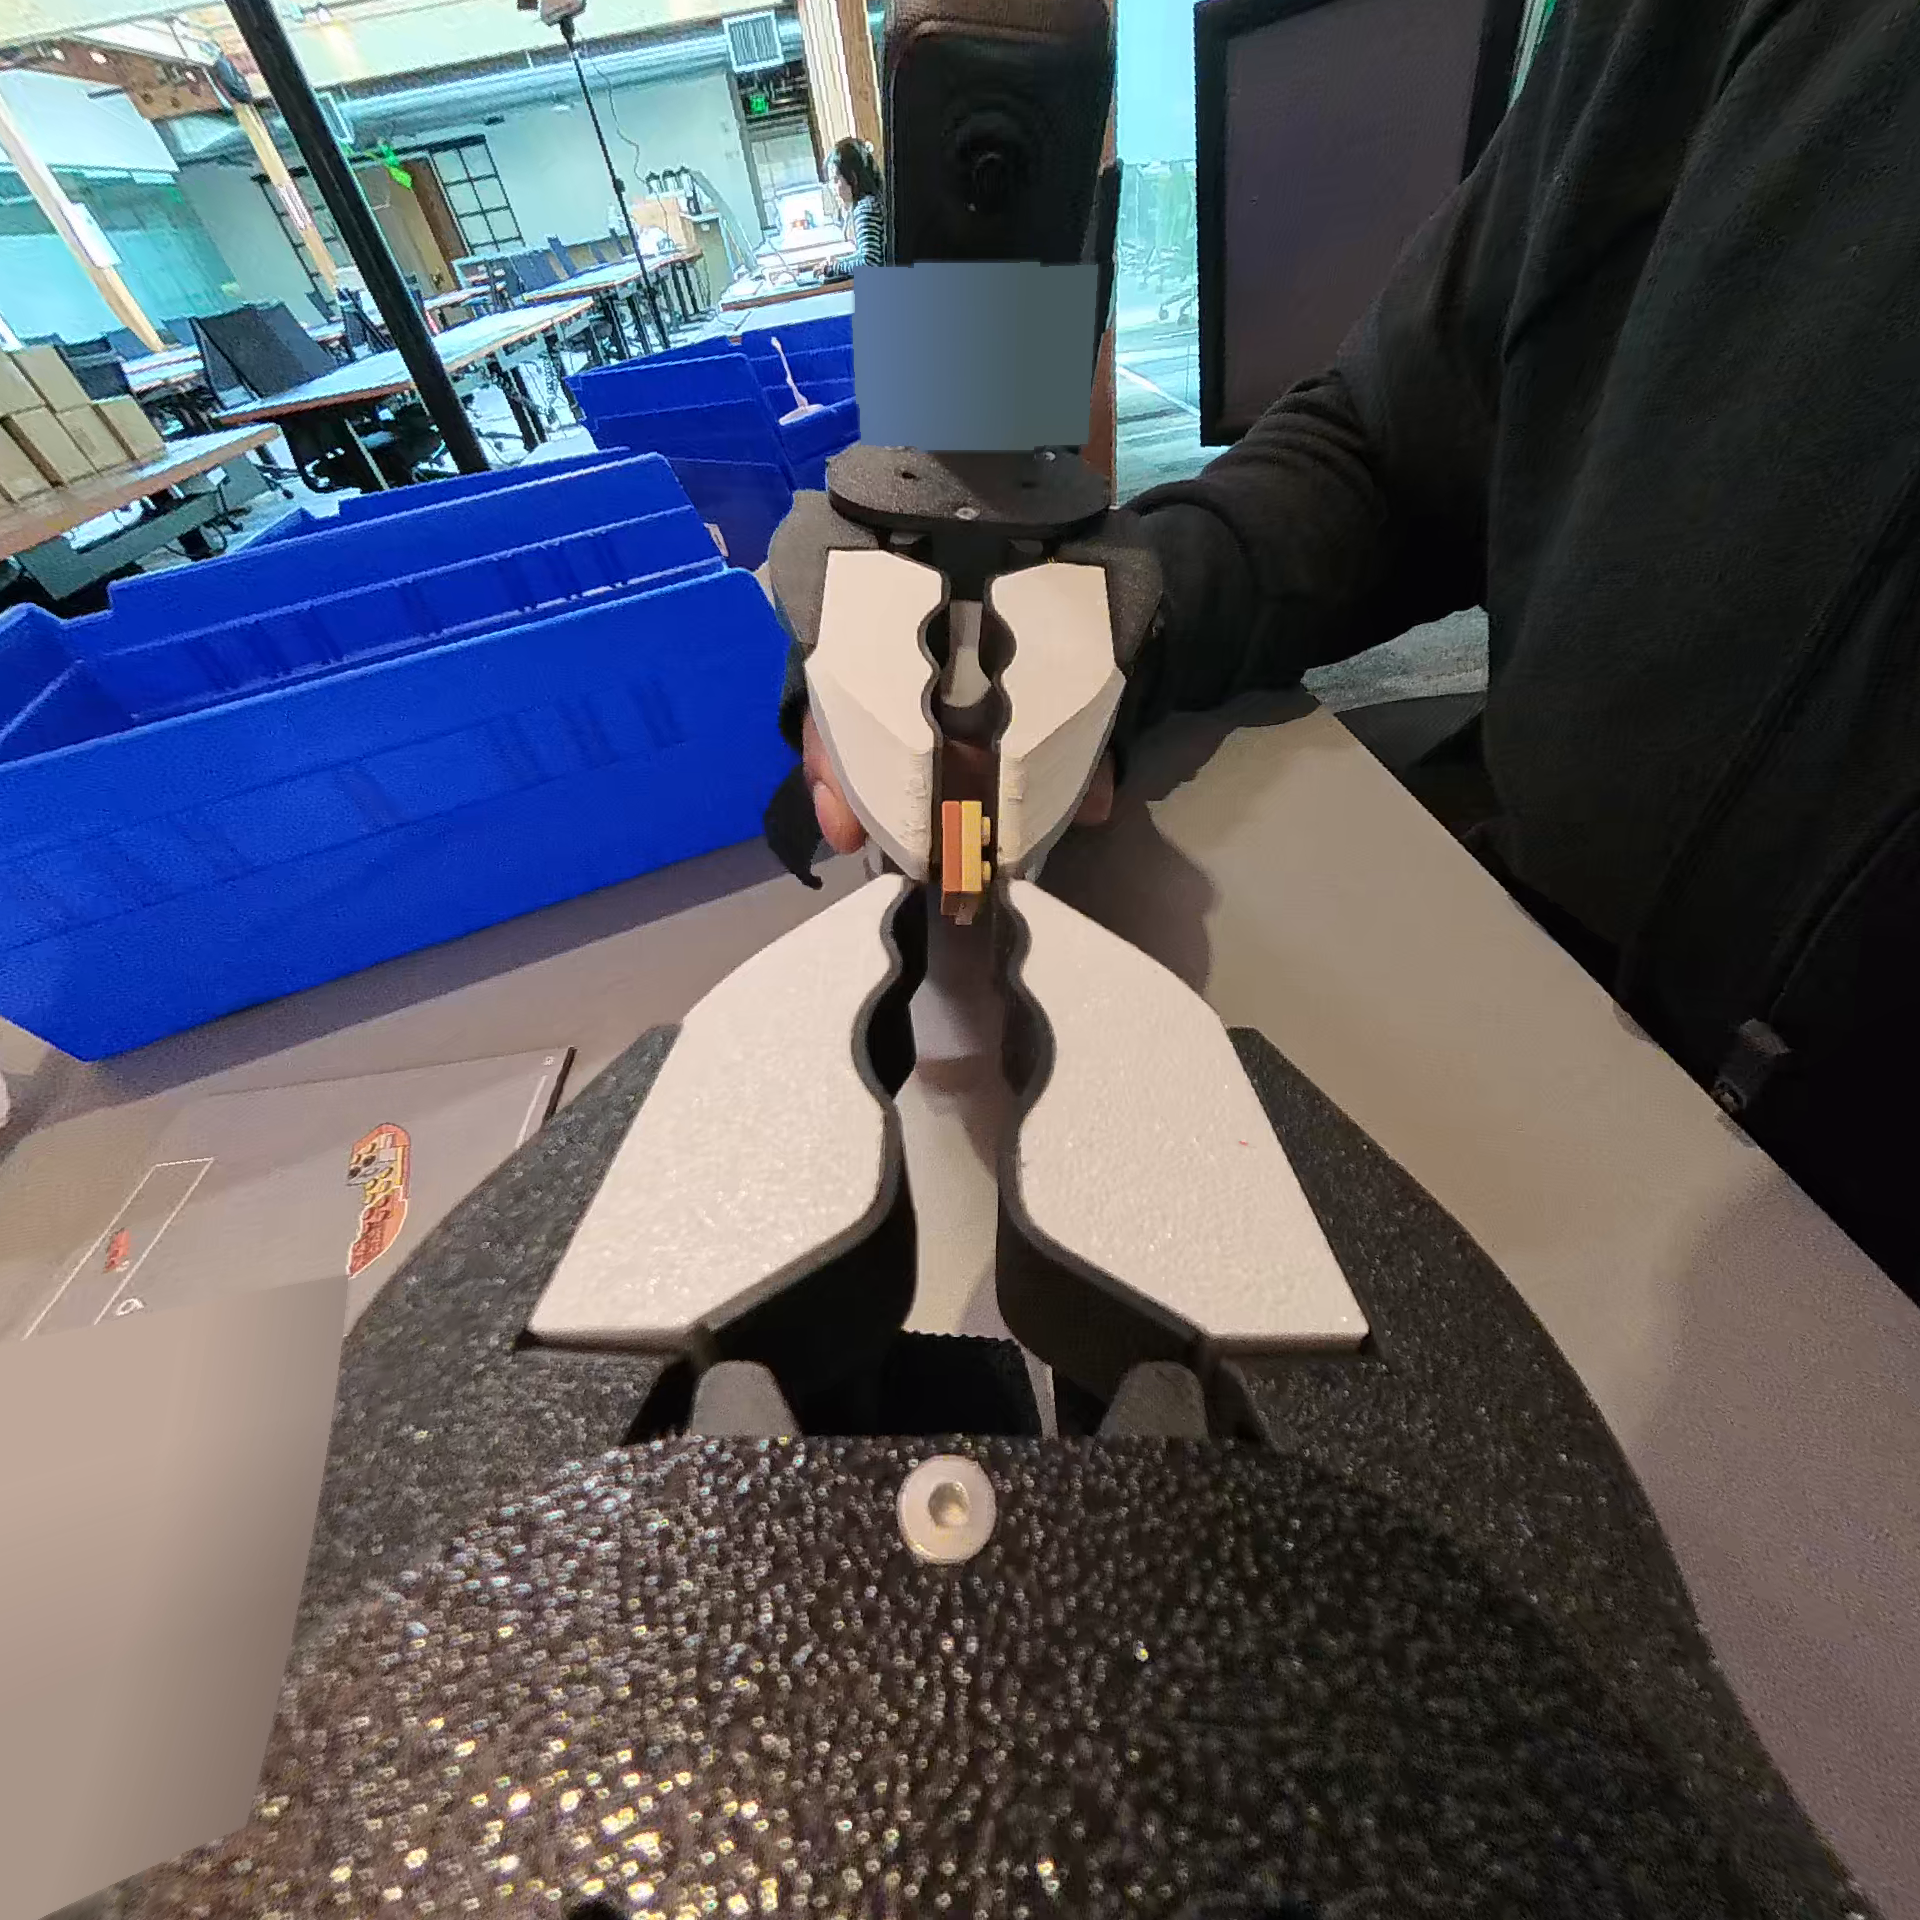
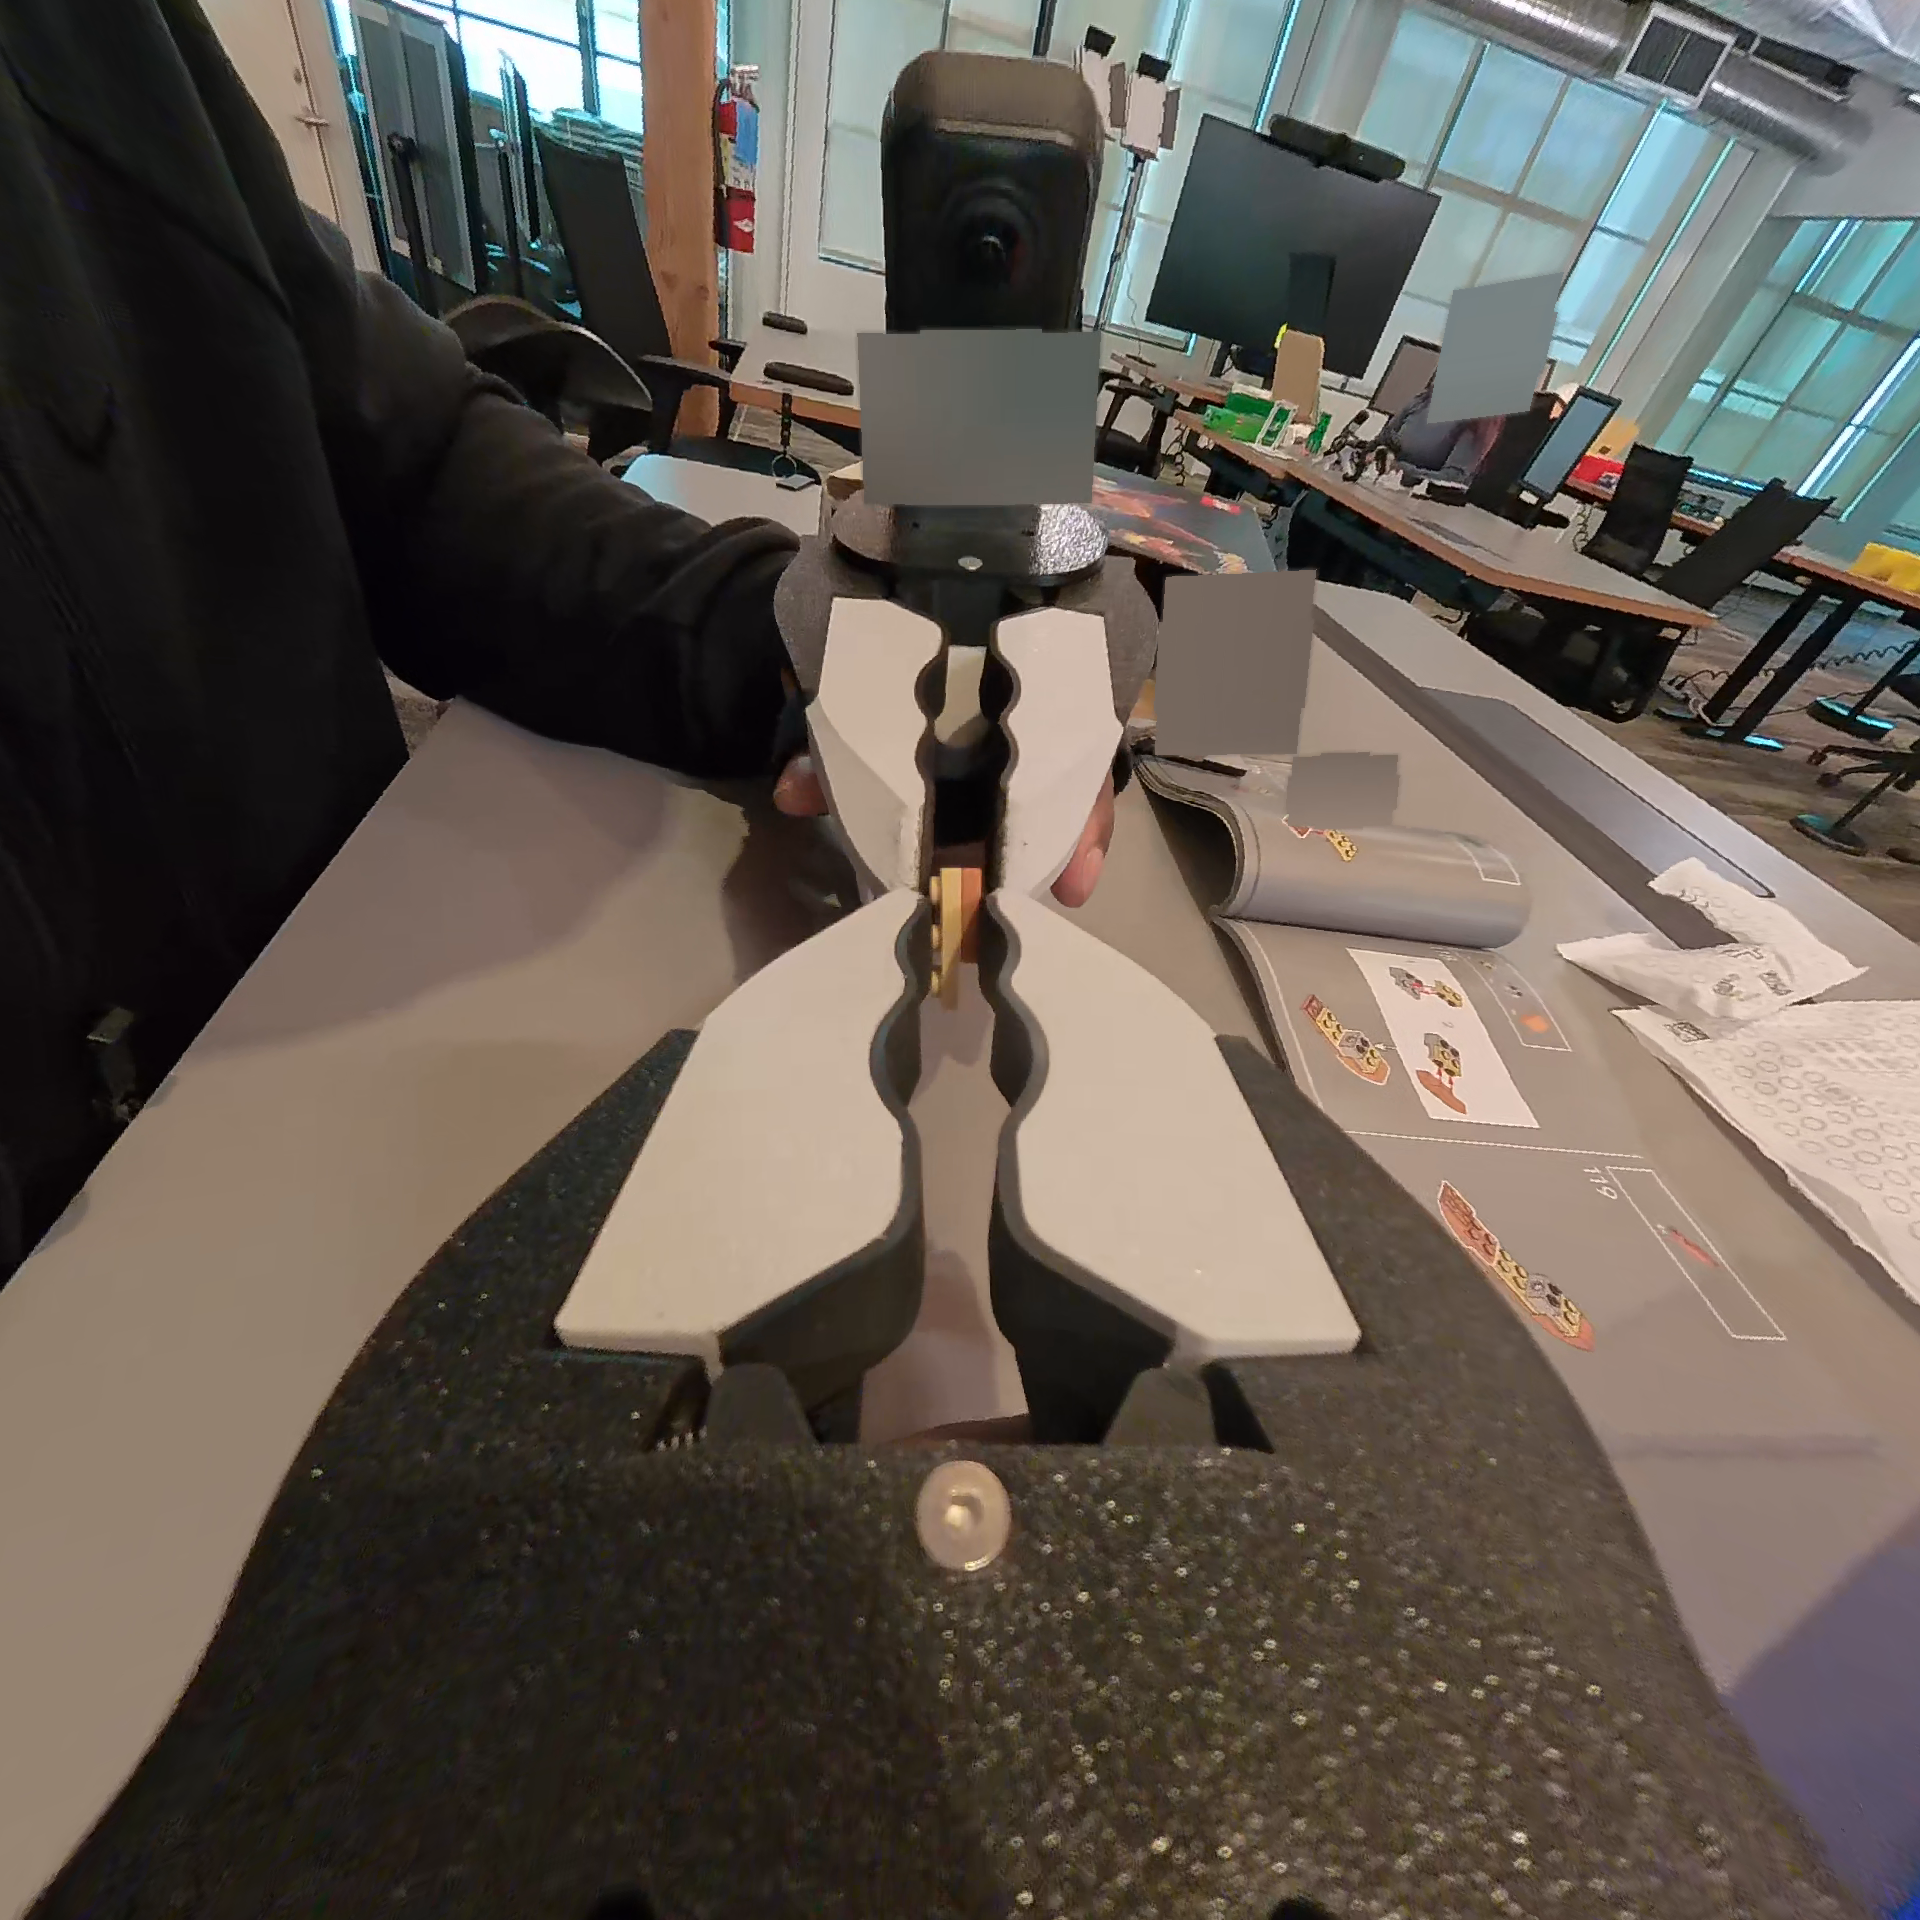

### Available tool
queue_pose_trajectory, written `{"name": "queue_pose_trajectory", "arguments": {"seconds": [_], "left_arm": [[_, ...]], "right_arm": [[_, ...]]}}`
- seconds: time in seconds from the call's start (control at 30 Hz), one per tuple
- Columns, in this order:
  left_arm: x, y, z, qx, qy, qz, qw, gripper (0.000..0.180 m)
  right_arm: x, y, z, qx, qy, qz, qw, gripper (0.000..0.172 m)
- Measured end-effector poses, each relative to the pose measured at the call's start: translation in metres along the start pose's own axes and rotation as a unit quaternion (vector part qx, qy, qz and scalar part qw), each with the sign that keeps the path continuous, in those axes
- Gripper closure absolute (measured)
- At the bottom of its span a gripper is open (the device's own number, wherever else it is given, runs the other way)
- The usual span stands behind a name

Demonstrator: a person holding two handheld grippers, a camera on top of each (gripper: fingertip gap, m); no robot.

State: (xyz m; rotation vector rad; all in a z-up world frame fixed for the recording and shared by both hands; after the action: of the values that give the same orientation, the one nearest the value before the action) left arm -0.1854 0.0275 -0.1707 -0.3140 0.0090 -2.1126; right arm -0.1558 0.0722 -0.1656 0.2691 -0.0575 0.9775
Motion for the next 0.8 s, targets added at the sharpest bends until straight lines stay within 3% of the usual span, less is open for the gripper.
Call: {"name": "queue_pose_trajectory", "arguments": {"seconds": [0.3, 0.47, 0.8], "left_arm": [[0.000, 0.000, -0.005, 0.009, -0.014, -0.009, 1.000, 0.174], [-0.002, 0.000, -0.016, -0.017, -0.090, 0.002, 0.996, 0.174], [-0.004, 0.012, -0.028, -0.075, -0.179, -0.017, 0.981, 0.174]], "right_arm": [[-0.002, 0.001, -0.006, 0.002, -0.021, -0.007, 1.000, 0.162], [-0.002, 0.002, -0.018, 0.076, -0.086, -0.031, 0.993, 0.141], [-0.007, -0.014, -0.027, 0.091, -0.109, 0.019, 0.990, 0.162]]}}
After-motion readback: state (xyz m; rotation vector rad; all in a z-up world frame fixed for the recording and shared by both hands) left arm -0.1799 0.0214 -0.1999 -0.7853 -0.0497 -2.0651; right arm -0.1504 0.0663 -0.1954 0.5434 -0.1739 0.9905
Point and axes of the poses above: each gripper's, where its closed fingertips meet, x back along the fingers, z out of its top, y = z × x across the jaws, the point moved 3 cm from there along x, back along the fingers, and after that the axes turned 2 degrees about -y, right-handed, at the moved point
